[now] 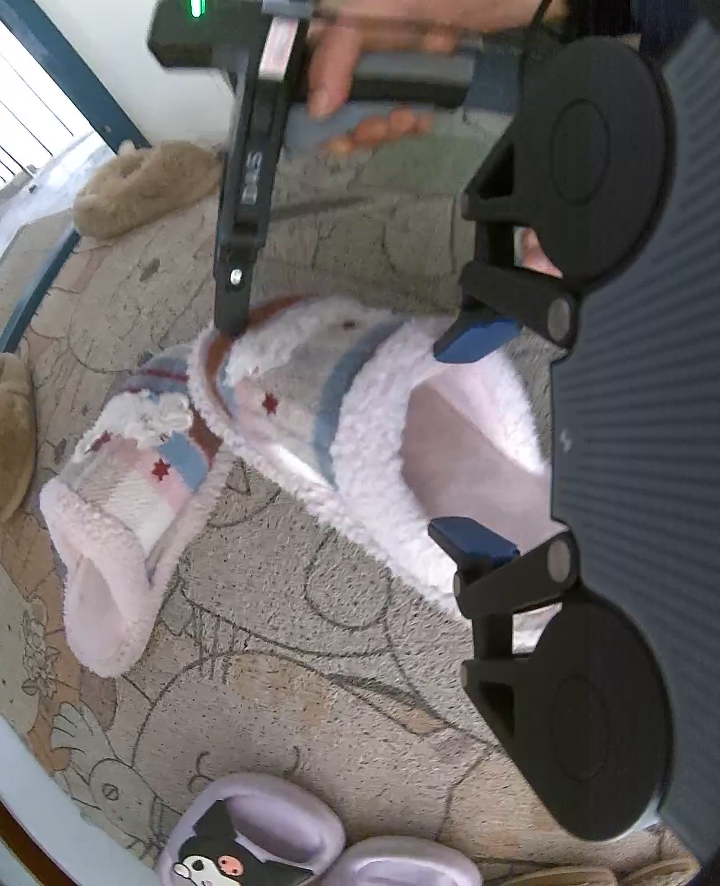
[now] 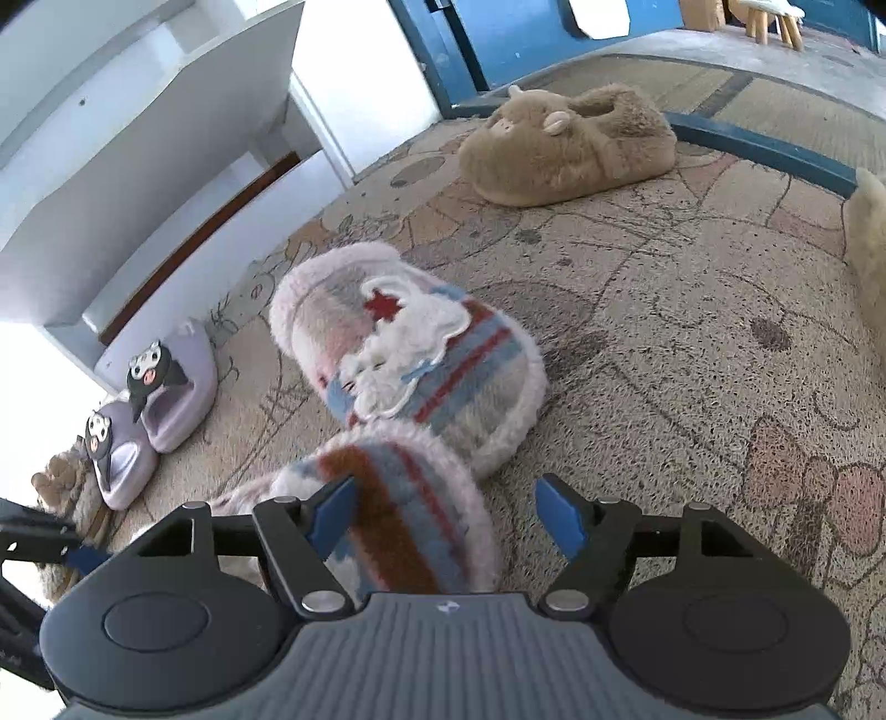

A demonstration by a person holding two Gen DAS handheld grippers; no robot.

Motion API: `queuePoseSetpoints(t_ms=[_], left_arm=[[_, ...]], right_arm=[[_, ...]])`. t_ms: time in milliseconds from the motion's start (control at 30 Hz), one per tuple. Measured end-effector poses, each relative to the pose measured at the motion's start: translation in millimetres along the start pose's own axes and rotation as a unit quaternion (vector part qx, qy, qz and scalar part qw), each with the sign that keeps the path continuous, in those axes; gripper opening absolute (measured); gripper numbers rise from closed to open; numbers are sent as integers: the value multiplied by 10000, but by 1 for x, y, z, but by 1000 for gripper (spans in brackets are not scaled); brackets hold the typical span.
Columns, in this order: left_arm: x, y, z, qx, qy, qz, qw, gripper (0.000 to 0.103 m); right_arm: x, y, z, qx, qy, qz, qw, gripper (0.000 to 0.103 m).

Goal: Organize scattered shoes
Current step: 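Lower the striped slipper sole-down beside its pair with both tools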

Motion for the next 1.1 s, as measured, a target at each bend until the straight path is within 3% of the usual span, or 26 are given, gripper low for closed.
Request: queuePoseSetpoints(t_ms=[67,167,233,300,400,600,800,900,1000,1100], left_arm=[[-1,1,5,-75,-77,79,9999,76],[7,-15,4,-19,35,138,9999,74],[11,-22,2,-177,217,182,9994,68],[14,-27,3,-294,272,232,9989,49],[15,-36,1,-400,311,179,9986,36],[19,-31,-2,-415,322,201,9984,27],[25,-23,-30,-245,513,263,9980,26],[34,-17,-33,-37,233,368,9990,27],[45,-17,-26,319,-318,416,9981,28],[54,-18,-24,417,-582,458,9964,33]], right_arm=[[1,-3,3,87,-55,-46,9999,77],[3,-18,9,492,-317,-229,9980,77],[2,-20,12,723,-487,-285,9958,71],[0,-20,12,871,-591,-317,9939,57],[-6,-18,13,1049,-696,-350,9914,55],[-8,-11,7,937,-602,-343,9932,52],[-46,-9,-5,912,-448,-756,9920,51],[-68,-5,-11,1082,-686,-816,9884,51],[-78,-5,-22,1085,-694,-893,9876,52],[-86,-6,-34,1039,-541,-989,9882,53]])
Point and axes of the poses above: each gripper's, at about its wrist camera, not at the fingertips, and y roughly against the way its jaws point, z to its right, x to its top, the point moved 5 cm from there along -y, roughly the way its jaws point, and after that the axes turned 7 degrees about -x, right-handed, at the moved point
